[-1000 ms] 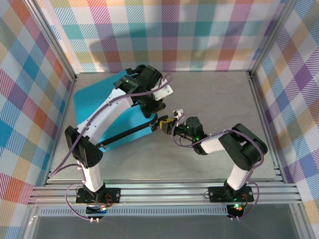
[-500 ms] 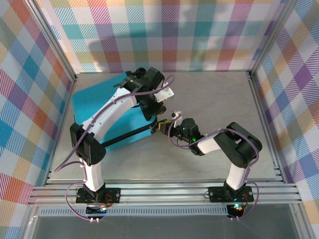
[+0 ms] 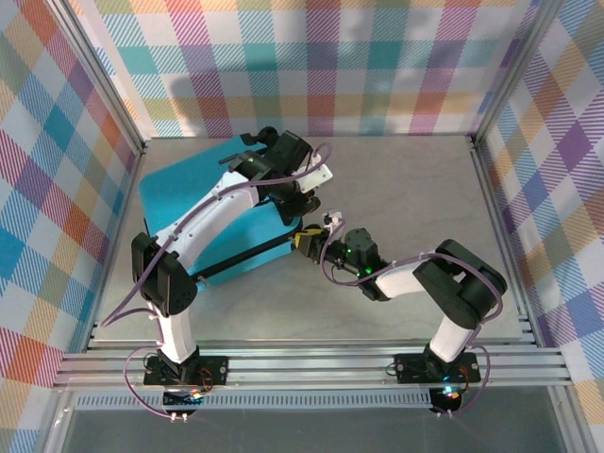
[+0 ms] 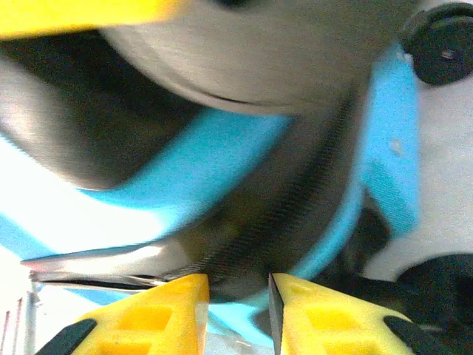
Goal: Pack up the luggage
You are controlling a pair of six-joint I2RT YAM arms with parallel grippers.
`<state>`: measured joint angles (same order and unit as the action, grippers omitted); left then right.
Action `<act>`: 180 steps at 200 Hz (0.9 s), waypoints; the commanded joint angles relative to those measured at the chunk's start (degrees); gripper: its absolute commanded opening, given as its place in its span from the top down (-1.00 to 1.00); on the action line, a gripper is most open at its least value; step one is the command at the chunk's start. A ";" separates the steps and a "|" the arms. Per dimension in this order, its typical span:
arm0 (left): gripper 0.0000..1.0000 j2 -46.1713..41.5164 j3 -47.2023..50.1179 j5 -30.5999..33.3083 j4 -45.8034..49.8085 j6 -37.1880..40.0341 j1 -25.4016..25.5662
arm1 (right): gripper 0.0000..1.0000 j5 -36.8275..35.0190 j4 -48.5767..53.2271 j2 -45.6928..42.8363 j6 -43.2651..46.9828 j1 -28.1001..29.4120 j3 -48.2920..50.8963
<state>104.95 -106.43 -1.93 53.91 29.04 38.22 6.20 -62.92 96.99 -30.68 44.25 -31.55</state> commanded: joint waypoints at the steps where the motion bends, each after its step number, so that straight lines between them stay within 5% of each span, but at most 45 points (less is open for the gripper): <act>1: 1.00 -5.79 -1.66 -6.83 -17.61 -4.34 1.38 | 0.41 3.51 -6.07 -1.61 2.38 1.12 1.33; 87: 1.00 -3.86 -3.87 -4.51 -17.35 -6.39 1.42 | 0.20 -1.37 0.94 -4.76 15.10 1.10 5.13; 180: 1.00 -7.44 1.32 -4.39 -22.54 -8.45 1.38 | 0.18 -1.31 0.78 3.18 18.21 1.01 -1.86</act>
<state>104.44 -103.37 -3.44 44.73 24.86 38.54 5.06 -61.54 98.48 -14.24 45.04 -30.26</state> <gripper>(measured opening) 0.337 0.416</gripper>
